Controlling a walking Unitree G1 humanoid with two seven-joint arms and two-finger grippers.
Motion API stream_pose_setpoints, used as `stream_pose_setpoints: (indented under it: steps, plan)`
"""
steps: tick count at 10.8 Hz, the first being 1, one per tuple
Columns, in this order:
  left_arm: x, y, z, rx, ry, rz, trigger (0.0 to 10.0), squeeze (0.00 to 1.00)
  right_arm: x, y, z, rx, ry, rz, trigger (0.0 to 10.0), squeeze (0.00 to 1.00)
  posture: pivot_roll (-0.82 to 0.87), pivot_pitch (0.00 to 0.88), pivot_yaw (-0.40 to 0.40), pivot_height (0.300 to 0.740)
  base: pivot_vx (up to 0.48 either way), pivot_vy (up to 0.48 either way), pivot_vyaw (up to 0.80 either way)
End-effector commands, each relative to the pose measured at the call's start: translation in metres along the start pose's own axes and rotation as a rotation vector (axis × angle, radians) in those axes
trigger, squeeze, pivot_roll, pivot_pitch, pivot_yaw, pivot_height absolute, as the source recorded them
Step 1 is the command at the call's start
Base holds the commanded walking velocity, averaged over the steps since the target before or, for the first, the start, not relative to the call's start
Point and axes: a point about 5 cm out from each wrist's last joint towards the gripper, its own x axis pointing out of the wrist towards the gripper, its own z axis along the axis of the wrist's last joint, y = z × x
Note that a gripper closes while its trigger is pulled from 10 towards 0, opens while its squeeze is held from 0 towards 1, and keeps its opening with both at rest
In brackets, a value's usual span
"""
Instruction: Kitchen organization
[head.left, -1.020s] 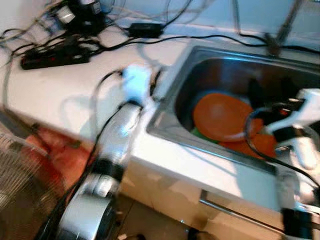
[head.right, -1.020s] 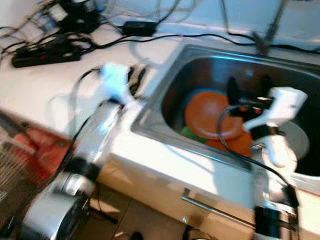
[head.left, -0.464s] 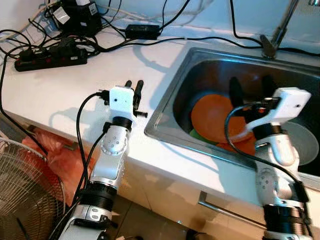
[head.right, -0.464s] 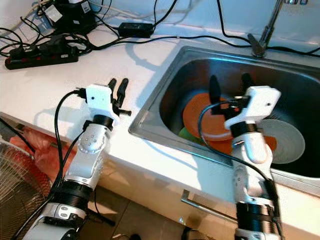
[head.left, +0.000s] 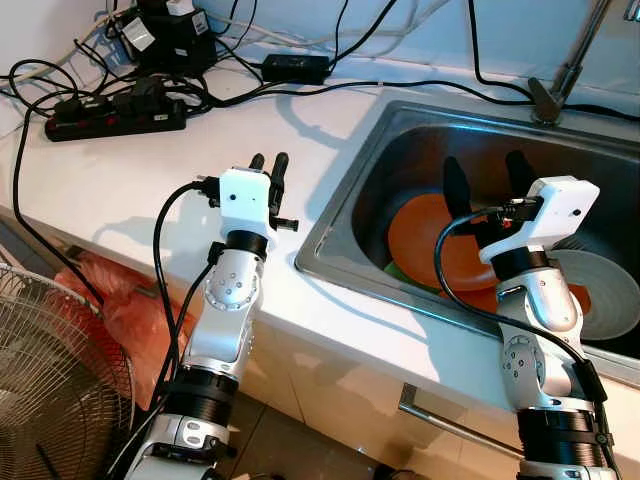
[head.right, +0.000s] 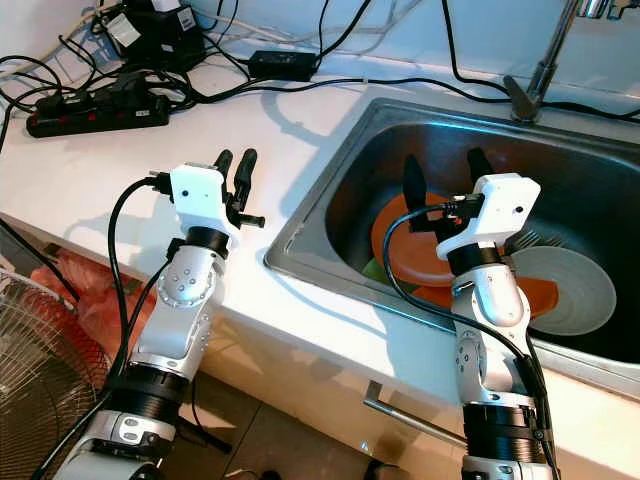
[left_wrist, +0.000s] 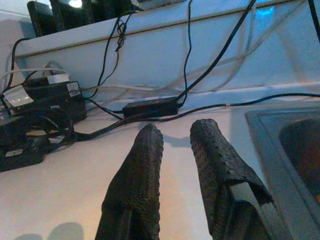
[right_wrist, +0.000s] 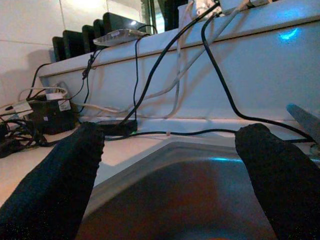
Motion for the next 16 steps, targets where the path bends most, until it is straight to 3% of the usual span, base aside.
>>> stream_pose_setpoints:
  steps: [1,4,16]
  plan:
    - [-0.0020,0.0003,0.0004,0.006,0.002,0.010,10.0,0.00,-0.0085,0.0057,-0.0193,0.030,0.070,0.001,10.0,0.00,-0.04,0.086,0.107,0.740,0.000,0.000,0.00]
    - [-0.0021,-0.0018,0.0007,0.000,0.006,0.006,10.0,0.00,-0.0088,0.0065,-0.0200,0.033,0.073,0.009,10.0,0.00,-0.04,0.095,0.105,0.740,-0.100,0.000,0.00]
    - [-0.0014,0.0013,0.0021,-0.017,0.008,0.038,10.0,0.00,-0.0072,0.0071,-0.0196,0.037,0.066,0.019,10.0,0.00,-0.04,0.117,0.095,0.740,-0.367,0.000,0.00]
